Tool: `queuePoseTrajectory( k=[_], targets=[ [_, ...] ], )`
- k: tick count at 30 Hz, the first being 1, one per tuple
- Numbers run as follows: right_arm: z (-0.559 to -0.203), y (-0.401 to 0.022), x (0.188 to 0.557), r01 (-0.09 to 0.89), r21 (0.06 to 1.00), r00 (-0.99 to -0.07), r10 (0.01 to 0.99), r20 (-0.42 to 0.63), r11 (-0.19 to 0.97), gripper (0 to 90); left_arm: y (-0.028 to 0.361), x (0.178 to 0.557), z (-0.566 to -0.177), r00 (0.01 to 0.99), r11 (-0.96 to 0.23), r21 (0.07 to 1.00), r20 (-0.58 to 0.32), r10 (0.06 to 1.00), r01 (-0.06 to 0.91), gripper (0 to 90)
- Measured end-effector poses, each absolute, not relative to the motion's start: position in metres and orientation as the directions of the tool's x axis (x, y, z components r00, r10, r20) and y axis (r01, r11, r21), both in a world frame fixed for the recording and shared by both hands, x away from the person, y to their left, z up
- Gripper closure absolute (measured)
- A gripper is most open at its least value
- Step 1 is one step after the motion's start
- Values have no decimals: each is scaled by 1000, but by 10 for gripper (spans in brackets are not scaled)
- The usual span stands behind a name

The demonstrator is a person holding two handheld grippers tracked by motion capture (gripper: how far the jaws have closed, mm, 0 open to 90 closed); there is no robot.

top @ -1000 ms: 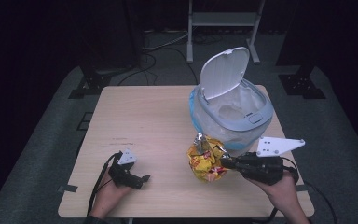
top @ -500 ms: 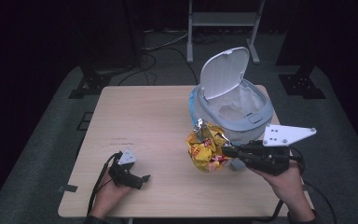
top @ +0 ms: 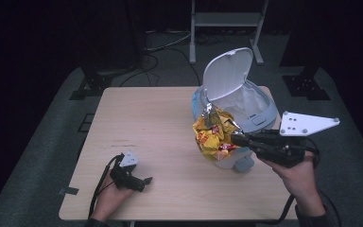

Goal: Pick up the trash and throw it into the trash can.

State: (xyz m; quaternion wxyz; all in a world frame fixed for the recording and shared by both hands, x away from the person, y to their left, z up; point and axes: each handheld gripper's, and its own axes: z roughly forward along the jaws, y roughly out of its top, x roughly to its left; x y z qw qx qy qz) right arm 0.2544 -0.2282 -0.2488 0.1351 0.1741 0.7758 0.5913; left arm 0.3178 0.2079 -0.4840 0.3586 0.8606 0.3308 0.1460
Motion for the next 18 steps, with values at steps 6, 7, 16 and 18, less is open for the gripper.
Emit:
queuePoseTrajectory(
  k=[6, 7, 16, 18],
  targets=[
    [-239, -233, 256, 94, 970, -895, 446, -16, 224, 889, 208, 318, -484, 739, -524, 714, 14, 674, 465, 0],
    [-238, -235, 256, 91, 971, -893, 449, -19, 221, 889, 208, 318, -484, 739, -524, 714, 14, 674, 465, 0],
    [-222, -249, 264, 79, 977, -872, 488, -29, 199, 889, 208, 318, -484, 739, -525, 713, 15, 674, 464, 0],
    [-220, -251, 267, 79, 978, -869, 494, -28, 195, 889, 208, 318, -484, 739, -524, 714, 14, 674, 464, 0]
  ],
)
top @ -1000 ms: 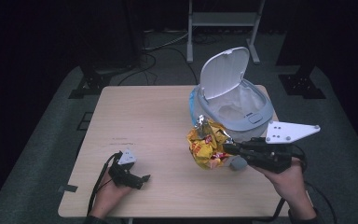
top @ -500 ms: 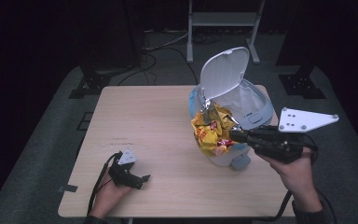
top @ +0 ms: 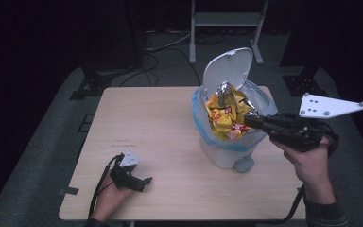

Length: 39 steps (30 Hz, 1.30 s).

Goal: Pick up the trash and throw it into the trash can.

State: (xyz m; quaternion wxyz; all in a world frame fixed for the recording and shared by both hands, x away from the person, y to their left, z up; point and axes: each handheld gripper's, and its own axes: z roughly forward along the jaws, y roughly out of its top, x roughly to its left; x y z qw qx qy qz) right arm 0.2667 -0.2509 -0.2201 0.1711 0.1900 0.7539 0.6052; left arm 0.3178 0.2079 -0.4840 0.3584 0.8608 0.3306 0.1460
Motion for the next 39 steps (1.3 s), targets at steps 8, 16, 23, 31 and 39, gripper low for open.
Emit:
queuePoseTrajectory(
  k=[8, 16, 23, 31, 39],
  targets=[
    [-217, -258, 278, 86, 980, -853, 521, -21, 181, 889, 208, 318, -484, 739, -525, 714, 14, 674, 464, 0],
    [-213, -264, 292, 97, 981, -837, 547, -11, 168, 889, 208, 318, -484, 739, -525, 714, 14, 674, 465, 0],
    [-212, -268, 307, 117, 980, -826, 564, 7, 159, 889, 208, 318, -484, 739, -525, 713, 15, 674, 464, 0],
    [-217, -272, 325, 146, 975, -806, 592, 20, 165, 889, 208, 318, -484, 739, -524, 714, 14, 674, 465, 0],
    [-224, -276, 344, 175, 968, -773, 634, 23, 178, 888, 208, 318, -484, 739, -524, 714, 14, 674, 465, 0]
  ],
)
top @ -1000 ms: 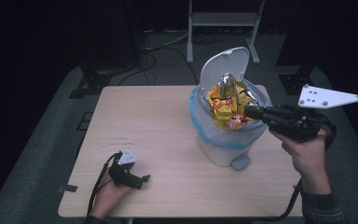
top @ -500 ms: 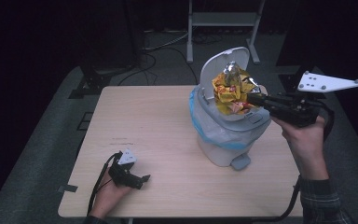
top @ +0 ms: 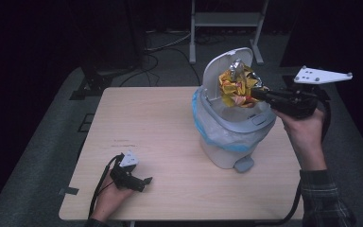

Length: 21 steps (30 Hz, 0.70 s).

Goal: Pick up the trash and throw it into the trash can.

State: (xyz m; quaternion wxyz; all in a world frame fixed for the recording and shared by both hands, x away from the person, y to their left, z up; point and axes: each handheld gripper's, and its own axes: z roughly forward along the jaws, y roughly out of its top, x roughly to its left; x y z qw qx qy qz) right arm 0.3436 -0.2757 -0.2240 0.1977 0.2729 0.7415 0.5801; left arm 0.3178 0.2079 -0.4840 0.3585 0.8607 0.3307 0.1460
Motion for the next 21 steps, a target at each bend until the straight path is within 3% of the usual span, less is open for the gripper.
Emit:
queuePoseTrajectory(
  k=[14, 21],
  targets=[
    [-236, -278, 361, 220, 955, -744, 667, 33, 198, 885, 208, 318, -484, 739, -525, 713, 14, 674, 465, 0],
    [-244, -283, 364, 240, 951, -731, 681, 44, 196, 830, 208, 318, -484, 739, -525, 713, 14, 673, 465, 0]
  ],
)
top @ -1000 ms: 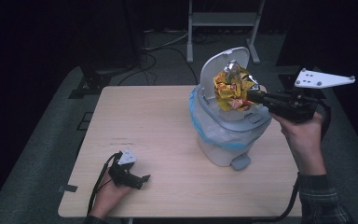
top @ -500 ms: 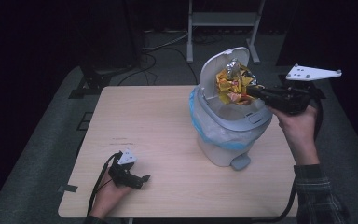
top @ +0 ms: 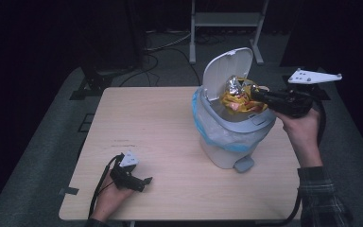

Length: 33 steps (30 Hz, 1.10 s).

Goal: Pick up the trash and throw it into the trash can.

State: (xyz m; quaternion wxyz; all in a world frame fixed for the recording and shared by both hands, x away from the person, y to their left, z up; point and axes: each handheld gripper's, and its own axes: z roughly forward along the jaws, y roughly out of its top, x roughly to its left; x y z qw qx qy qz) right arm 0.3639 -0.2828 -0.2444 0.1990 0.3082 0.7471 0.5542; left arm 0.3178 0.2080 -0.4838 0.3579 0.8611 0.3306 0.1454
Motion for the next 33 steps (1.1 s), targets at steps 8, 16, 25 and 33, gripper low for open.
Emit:
queuePoseTrajectory(
  k=[8, 16, 25, 33],
  targets=[
    [-247, -285, 365, 246, 951, -717, 695, 50, 186, 732, 208, 318, -484, 739, -525, 713, 14, 673, 465, 0],
    [-246, -285, 363, 242, 952, -714, 699, 44, 186, 721, 208, 318, -484, 739, -525, 713, 14, 674, 465, 0],
    [-237, -282, 363, 234, 956, -722, 690, 49, 177, 692, 208, 318, -484, 738, -524, 712, 14, 675, 466, 0],
    [-220, -279, 362, 211, 963, -712, 702, 33, 169, 631, 208, 318, -484, 738, -524, 713, 14, 675, 466, 0]
  ],
)
